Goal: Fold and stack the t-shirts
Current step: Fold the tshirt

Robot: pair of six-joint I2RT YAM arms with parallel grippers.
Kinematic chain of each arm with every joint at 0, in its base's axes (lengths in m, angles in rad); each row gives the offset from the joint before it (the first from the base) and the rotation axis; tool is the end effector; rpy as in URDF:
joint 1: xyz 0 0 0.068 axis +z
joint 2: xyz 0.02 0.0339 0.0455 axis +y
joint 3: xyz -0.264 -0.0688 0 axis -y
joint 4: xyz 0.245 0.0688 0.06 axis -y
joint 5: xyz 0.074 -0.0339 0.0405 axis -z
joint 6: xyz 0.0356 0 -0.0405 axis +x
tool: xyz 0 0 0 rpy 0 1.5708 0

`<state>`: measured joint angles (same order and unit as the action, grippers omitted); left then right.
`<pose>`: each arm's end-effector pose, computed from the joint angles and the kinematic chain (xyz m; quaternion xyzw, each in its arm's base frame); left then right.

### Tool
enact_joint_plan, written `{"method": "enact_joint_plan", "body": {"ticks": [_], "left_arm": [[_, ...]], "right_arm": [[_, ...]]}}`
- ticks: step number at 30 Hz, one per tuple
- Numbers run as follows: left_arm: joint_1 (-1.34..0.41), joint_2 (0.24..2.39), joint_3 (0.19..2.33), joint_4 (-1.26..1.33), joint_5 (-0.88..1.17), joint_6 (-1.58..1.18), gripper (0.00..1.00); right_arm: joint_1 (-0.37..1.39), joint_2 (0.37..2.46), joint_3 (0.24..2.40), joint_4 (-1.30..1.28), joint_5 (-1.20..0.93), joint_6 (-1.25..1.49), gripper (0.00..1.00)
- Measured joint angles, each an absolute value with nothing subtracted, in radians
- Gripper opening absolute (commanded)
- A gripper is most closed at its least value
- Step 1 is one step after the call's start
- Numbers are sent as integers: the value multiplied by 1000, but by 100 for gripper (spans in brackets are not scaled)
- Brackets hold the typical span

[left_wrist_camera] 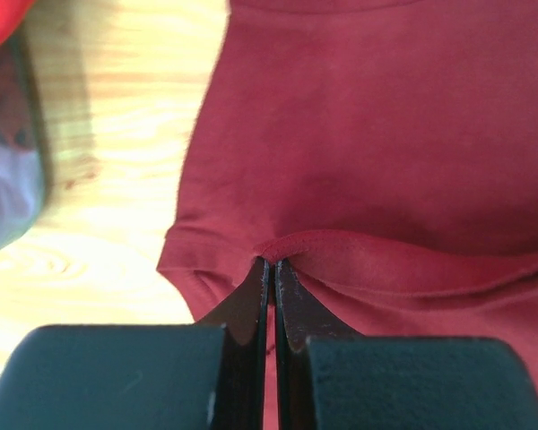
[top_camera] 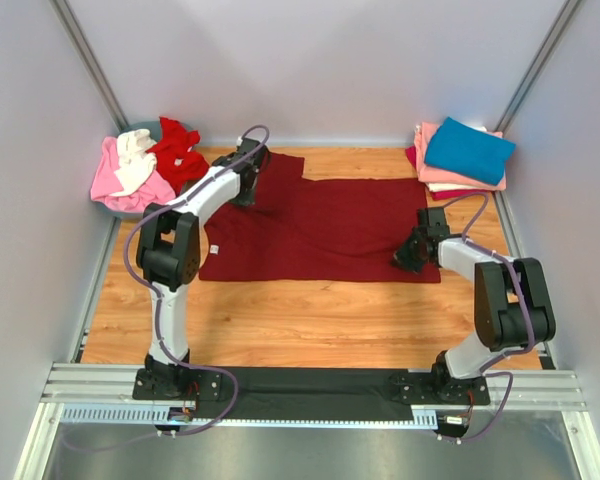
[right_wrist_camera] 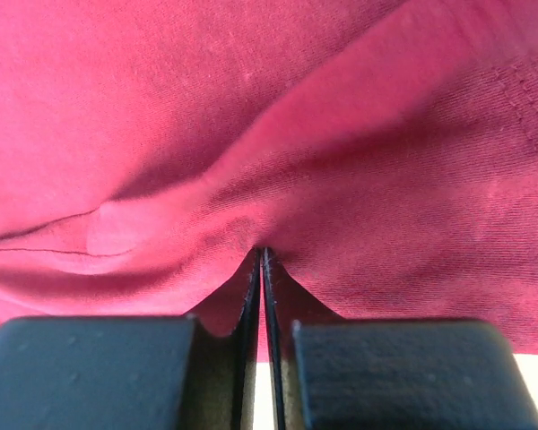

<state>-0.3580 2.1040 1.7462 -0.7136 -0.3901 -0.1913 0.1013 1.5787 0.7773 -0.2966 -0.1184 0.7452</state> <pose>0.4317 -0.1471 0.2174 0.0314 0.9513 0.1150 0.2843 0.2835 0.0330 0.1459 0.2939 0.9250 0.1485 0.1895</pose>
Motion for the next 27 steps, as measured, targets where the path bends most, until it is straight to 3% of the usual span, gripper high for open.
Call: {"method": "enact_joint_plan", "body": {"ticks": [6, 7, 10, 11, 14, 23, 27], "left_arm": [[-354, 2103, 1711, -696, -426, -205, 1], [-354, 2103, 1711, -694, -427, -205, 7], [-353, 2103, 1714, -697, -424, -211, 44], [-353, 2103, 1714, -701, -422, -214, 62], [-352, 2081, 1691, -694, -401, -241, 80], [-371, 1610, 1303, -651, -369, -346, 79], [-373, 1546, 1153, -599, -329, -411, 79]], "right_arm": [[101, 1593, 787, -286, -124, 764, 7], [101, 1593, 787, -286, -124, 767, 7], [101, 1593, 787, -287, -124, 771, 8], [101, 1592, 788, -288, -124, 771, 9], [110, 1579, 791, -309, -105, 767, 14], [206, 1475, 957, -479, -1, 726, 20], [215, 1496, 1017, -477, 2, 705, 22]]}}
